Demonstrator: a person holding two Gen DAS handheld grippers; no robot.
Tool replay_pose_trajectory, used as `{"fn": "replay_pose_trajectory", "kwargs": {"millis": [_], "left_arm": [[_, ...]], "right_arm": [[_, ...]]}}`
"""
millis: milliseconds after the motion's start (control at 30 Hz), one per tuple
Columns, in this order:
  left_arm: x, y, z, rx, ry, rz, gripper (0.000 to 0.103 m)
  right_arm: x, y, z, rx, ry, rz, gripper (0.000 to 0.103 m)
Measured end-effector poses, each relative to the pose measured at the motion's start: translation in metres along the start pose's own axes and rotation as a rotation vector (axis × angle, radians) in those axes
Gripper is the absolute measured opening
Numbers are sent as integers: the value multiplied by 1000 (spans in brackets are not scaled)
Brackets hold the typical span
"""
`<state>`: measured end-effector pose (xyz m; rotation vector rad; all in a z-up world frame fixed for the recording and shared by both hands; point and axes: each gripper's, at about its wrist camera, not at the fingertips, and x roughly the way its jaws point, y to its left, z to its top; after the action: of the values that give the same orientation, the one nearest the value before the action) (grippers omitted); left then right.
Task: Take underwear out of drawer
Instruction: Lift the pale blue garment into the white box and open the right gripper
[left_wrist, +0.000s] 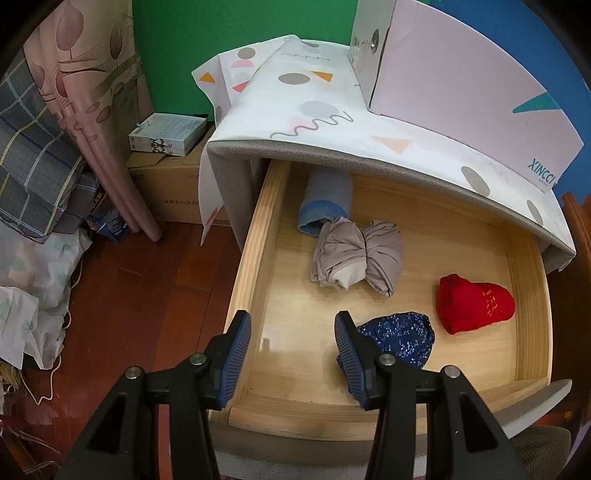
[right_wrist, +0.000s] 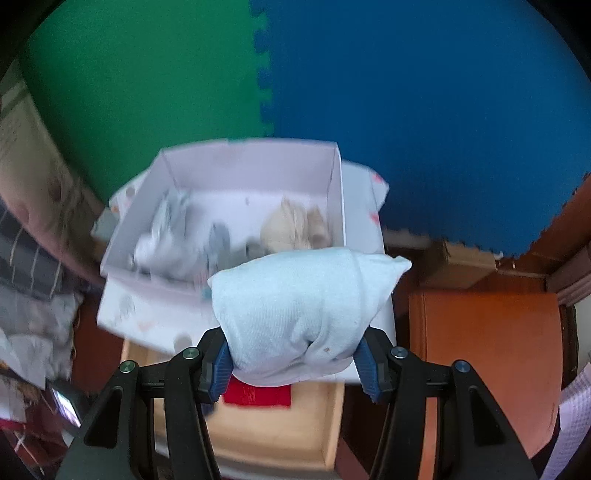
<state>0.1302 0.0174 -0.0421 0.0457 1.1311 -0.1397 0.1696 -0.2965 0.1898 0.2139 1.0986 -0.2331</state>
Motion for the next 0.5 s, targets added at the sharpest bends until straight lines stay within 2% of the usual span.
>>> {"fn": "replay_pose_trajectory", "kwargs": {"millis": [200,500], "left_arm": [[0,3,0,-5,4,-6,48],[1,3,0,-5,3,-10,48]], "right_arm": [[39,11,31,3,26,-21,52],[109,14,28,11,114,-40,53]]}}
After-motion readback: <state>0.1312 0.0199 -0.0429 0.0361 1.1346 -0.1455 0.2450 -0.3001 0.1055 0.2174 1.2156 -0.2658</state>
